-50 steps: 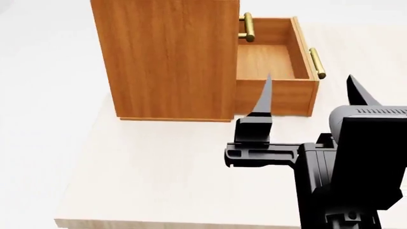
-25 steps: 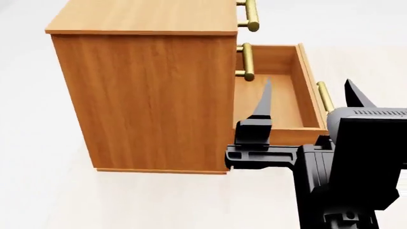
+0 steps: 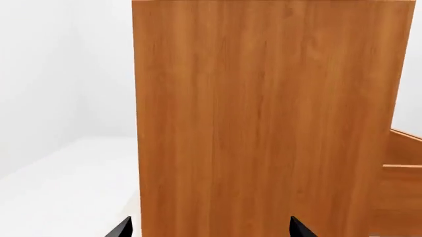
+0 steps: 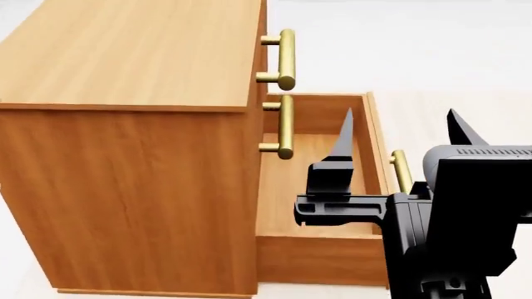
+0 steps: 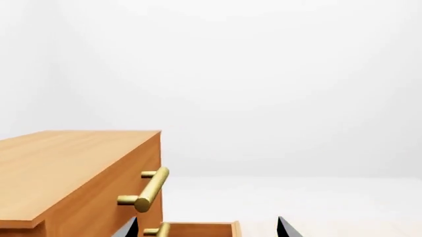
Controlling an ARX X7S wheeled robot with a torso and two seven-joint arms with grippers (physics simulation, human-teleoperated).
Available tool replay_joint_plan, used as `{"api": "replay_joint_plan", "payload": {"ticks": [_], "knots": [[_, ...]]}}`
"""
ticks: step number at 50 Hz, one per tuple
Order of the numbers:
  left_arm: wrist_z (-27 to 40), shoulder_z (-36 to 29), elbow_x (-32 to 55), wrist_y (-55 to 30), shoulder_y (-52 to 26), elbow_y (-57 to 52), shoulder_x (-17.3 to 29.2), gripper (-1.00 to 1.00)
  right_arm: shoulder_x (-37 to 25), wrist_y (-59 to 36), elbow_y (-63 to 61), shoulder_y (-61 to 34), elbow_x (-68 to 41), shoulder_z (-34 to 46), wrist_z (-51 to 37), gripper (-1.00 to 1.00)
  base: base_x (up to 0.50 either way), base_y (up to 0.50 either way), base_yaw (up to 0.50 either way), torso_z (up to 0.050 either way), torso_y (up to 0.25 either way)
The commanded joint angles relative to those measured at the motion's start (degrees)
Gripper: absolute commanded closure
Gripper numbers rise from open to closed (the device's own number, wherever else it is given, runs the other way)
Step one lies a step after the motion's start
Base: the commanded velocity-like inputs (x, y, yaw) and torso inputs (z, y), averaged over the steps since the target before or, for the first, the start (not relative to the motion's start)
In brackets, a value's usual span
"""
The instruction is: Put the bowl in the bottom drawer of the cabinet and close it.
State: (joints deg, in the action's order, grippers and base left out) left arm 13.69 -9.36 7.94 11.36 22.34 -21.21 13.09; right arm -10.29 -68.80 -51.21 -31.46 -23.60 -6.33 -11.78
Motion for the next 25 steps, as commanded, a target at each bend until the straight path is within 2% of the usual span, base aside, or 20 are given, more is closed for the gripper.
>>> {"api": "replay_joint_plan", "payload": {"ticks": [1, 22, 25], "knots": [[0.4, -0.3, 0.0, 0.2, -0.1, 0.1, 0.3, -1.0, -0.4, 1.0, 0.4, 0.4, -0.3, 0.3, -0.2, -1.0, 0.5, 0.0, 0.0, 0.0, 0.0], [1.0, -0.7, 0.4, 0.1, -0.1, -0.2, 1.0, -1.0, -1.1, 2.3, 1.3, 0.8, -0.3, 1.2, -1.3, -1.0, 0.5, 0.0, 0.0, 0.0, 0.0], [1.1, -0.8, 0.5, 0.3, -0.1, 0.0, 1.1, -1.0, -1.5, 2.9, 2.3, 1.3, -0.1, 1.5, -1.1, -1.0, 0.11, 0.0, 0.0, 0.0, 0.0]]}}
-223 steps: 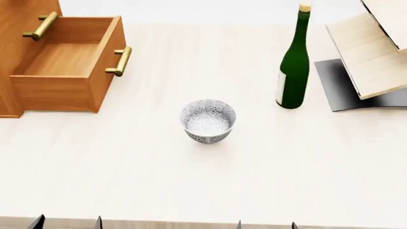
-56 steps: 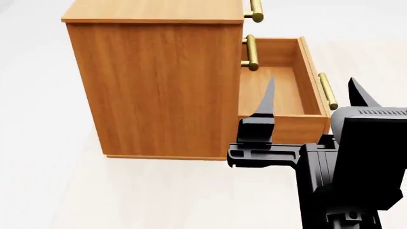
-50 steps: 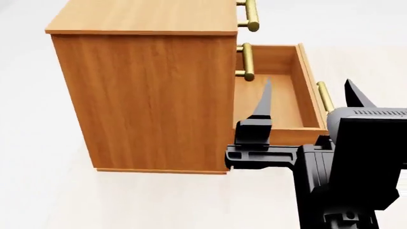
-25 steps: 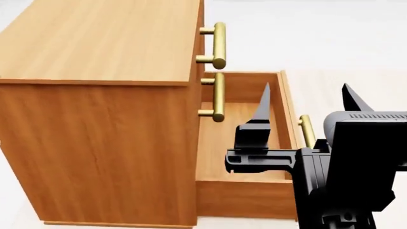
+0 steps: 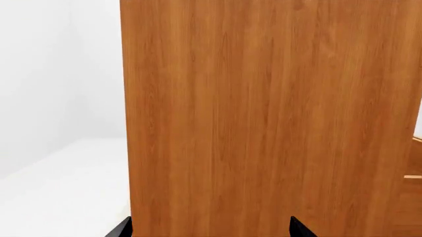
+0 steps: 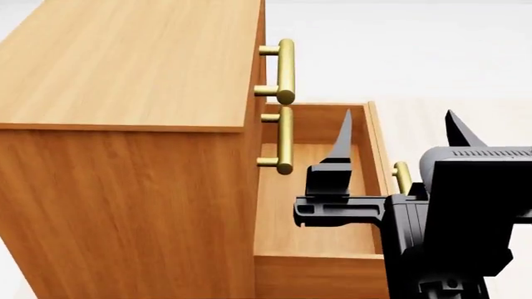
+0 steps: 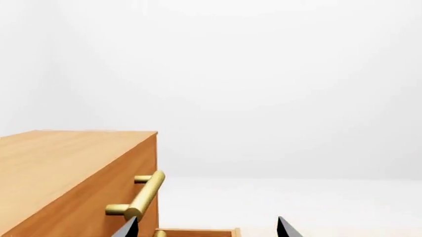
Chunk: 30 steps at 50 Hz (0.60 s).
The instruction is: Put the bowl in the bottom drawer of the cabinet and close it.
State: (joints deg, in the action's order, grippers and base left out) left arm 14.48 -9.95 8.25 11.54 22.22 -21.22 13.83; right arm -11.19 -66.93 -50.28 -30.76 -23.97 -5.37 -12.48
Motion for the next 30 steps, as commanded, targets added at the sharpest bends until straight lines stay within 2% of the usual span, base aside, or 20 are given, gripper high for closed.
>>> {"api": "replay_joint_plan", "payload": {"ticks": [1, 7, 10, 13, 15, 23, 30], "knots": [[0.3, -0.2, 0.2, 0.1, 0.0, -0.1, 0.4, -1.0, -0.6, 1.8, 1.9, 0.9, 0.4, 0.5, -0.2, -1.0, 0.0, 0.0, 0.0, 0.0, 0.0], [0.5, -0.4, 0.2, 0.2, -0.1, 0.2, 0.5, -1.0, -3.9, 3.5, 5.7, 1.3, 4.9, 6.2, -2.0, -1.0, 0.0, 0.0, 0.0, 0.0, 0.0], [0.7, -0.5, 0.1, 0.1, -0.1, 0.1, 0.5, -1.0, -3.9, 4.9, 6.8, 1.6, 4.7, 5.6, -1.5, -1.0, 0.0, 0.0, 0.0, 0.0, 0.0], [0.6, -0.6, 0.4, 0.3, -0.2, 0.4, 0.6, -1.0, -4.3, 3.5, 8.5, 0.5, 5.3, 5.8, -2.2, -1.0, 0.0, 0.0, 0.0, 0.0, 0.0], [0.7, -0.6, 0.3, 0.3, -0.1, 0.3, 0.7, -1.0, -2.3, -3.3, 11.6, -2.5, 2.5, 2.6, -1.9, -1.0, 0.0, 0.0, 0.0, 0.0, 0.0], [0.9, -0.8, 0.6, -0.1, 0.0, -0.2, 1.0, -1.0, -5.2, 4.1, 18.9, -2.1, 5.7, 6.6, -0.8, -1.0, 0.0, 0.0, 0.0, 0.0, 0.0], [1.1, -1.0, 0.8, -0.1, -0.1, -0.3, 1.2, -1.0, -5.4, 1.9, 24.1, -4.4, 5.2, 7.8, 0.2, -1.0, 0.0, 0.0, 0.0, 0.0, 0.0]]}}
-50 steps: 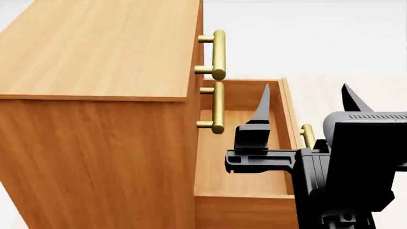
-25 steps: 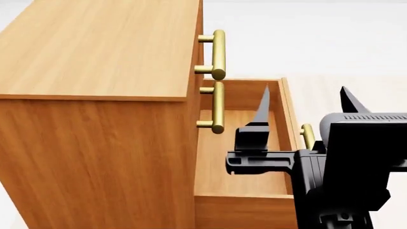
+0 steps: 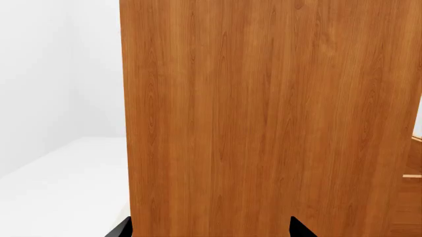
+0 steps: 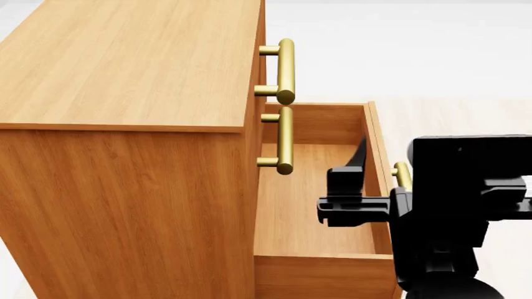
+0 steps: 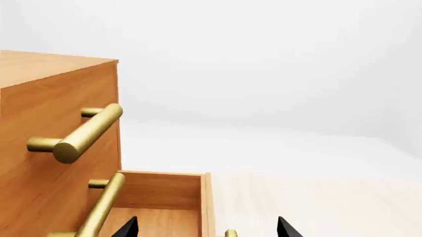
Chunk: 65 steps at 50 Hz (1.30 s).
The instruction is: Put the bowl in the bottom drawer of the cabinet and close it.
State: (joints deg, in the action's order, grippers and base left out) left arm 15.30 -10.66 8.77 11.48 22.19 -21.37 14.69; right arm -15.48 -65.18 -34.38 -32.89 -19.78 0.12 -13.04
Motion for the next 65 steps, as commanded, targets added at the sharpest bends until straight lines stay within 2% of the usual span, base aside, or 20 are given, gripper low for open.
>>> {"api": "replay_joint_plan", "payload": {"ticks": [1, 8, 16, 38, 65], "knots": [[0.3, -0.3, 0.4, 0.2, -0.2, 0.3, 0.3, -1.0, -1.1, 1.9, 9.7, -2.2, 1.3, 2.6, 1.2, -1.0, 0.0, 0.0, 0.0, 0.0, 0.0], [0.7, -0.6, 0.3, 0.0, -0.2, 0.0, 0.6, -1.0, -1.7, -3.1, 15.9, -5.2, -1.3, 3.5, 4.4, -1.0, 0.0, 0.0, 0.0, 0.0, 0.0], [1.1, -1.0, 0.2, -0.1, -0.2, -0.1, 0.9, -1.0, -1.5, -3.7, 20.3, -7.7, -0.9, 3.5, 4.1, -1.0, 0.0, 0.0, 0.0, 0.0, 0.0], [2.2, -1.5, 0.5, -0.8, 0.2, -1.5, 1.8, -1.0, -0.7, -9.2, 26.1, -11.4, -3.0, 2.2, 4.5, -1.0, 0.0, 0.0, 0.0, 0.0, 0.0], [2.7, -2.3, 0.8, 0.8, -0.5, 0.4, 2.4, -1.0, 0.0, -10.7, 35.6, -13.5, -2.7, 1.8, 3.5, -1.0, 0.0, 0.0, 0.0, 0.0, 0.0]]}}
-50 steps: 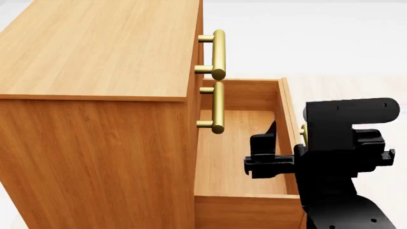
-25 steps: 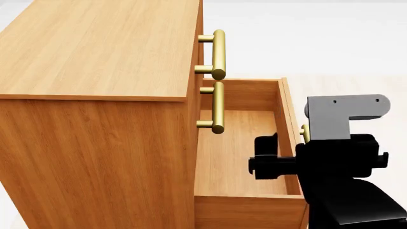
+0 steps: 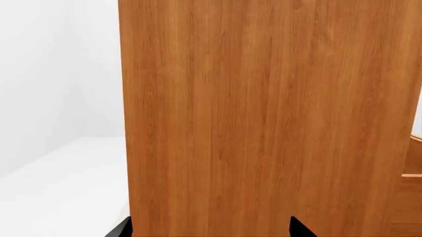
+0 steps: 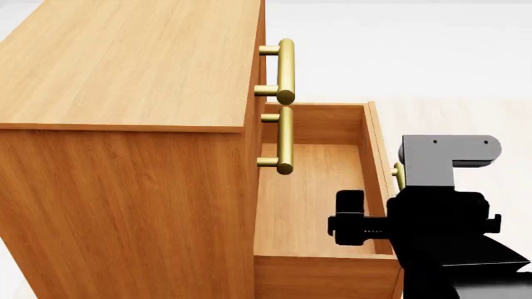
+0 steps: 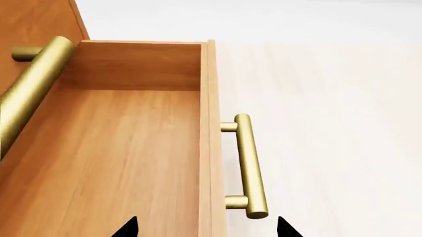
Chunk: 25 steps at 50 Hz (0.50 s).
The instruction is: Put the bowl in the bottom drawer of the cabinet and close it.
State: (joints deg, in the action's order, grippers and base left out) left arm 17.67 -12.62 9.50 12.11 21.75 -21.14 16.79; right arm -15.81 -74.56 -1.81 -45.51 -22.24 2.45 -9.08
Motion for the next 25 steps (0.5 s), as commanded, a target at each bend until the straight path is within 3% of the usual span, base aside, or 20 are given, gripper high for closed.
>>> {"api": "replay_joint_plan", "payload": {"ticks": [1, 25], "knots": [[0.3, -0.3, 0.1, 0.3, -0.2, 0.3, 0.3, -1.0, 0.4, -1.4, 3.2, -0.9, -0.2, -0.5, -0.4, -1.0, 0.0, 0.0, 0.0, 0.0, 0.0], [1.4, -0.8, 0.5, -0.5, -0.1, -0.7, 0.9, -1.0, -0.3, 1.8, 10.5, -0.7, 0.7, 0.8, 0.1, -1.0, 0.0, 0.0, 0.0, 0.0, 0.0]]}}
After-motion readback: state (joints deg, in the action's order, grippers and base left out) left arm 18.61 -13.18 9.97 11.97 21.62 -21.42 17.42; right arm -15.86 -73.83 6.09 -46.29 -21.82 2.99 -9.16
